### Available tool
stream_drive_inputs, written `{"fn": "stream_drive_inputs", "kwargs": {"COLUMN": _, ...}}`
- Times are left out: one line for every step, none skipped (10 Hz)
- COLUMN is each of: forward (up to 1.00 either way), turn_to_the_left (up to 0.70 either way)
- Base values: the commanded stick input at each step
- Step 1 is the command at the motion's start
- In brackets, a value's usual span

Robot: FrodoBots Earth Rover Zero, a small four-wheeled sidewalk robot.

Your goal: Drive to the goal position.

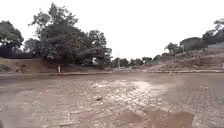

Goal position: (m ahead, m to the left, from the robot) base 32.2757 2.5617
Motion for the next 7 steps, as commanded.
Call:
{"fn": "stream_drive_inputs", "kwargs": {"forward": 0.70, "turn_to_the_left": 0.00}}
{"fn": "stream_drive_inputs", "kwargs": {"forward": 0.70, "turn_to_the_left": 0.00}}
{"fn": "stream_drive_inputs", "kwargs": {"forward": 0.70, "turn_to_the_left": -0.06}}
{"fn": "stream_drive_inputs", "kwargs": {"forward": 0.70, "turn_to_the_left": -0.25}}
{"fn": "stream_drive_inputs", "kwargs": {"forward": 0.70, "turn_to_the_left": -0.27}}
{"fn": "stream_drive_inputs", "kwargs": {"forward": 0.70, "turn_to_the_left": -0.27}}
{"fn": "stream_drive_inputs", "kwargs": {"forward": 0.70, "turn_to_the_left": -0.27}}
